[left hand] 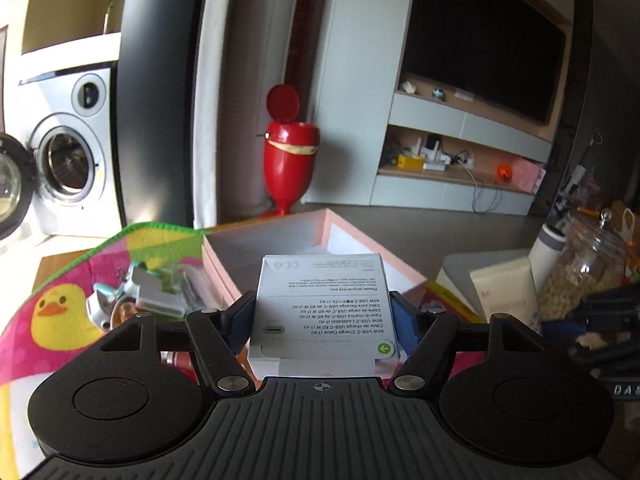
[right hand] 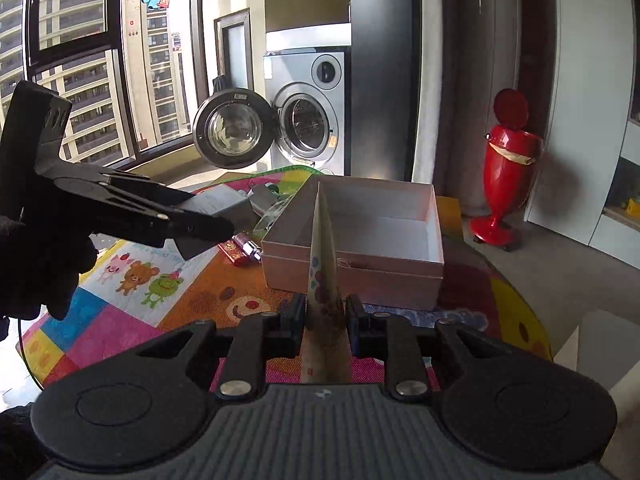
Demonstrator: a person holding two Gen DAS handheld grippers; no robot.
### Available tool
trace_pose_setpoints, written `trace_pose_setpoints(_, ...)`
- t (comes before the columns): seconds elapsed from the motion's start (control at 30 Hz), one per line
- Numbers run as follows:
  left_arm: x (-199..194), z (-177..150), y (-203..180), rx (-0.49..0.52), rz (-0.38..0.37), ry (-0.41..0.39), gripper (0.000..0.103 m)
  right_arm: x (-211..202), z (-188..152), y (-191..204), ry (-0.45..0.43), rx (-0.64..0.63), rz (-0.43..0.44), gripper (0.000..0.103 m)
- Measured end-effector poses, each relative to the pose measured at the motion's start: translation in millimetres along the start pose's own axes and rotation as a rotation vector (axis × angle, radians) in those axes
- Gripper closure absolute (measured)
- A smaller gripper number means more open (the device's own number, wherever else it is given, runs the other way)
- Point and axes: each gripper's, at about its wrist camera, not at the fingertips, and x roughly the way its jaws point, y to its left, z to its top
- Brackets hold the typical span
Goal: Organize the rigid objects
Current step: 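Lower the white box into the pink box with the left gripper while the right drops the tube in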
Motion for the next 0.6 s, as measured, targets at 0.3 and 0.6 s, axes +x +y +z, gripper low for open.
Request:
trace_pose_setpoints(0.3, 20.8, 17.6, 33.1, -0.146, 0.057, -0.13, 0.032, 9.9, 26.1, -25.1, -0.084, 0.11, -0.015, 0.082)
trace_pose_setpoints(0.6, -33.3, -61.0, 95.1, -0.295, 0.178, -0.002, 0.032, 110.3, 138.8, -28.7, 0.017, 0.187, 0.096, 0.082)
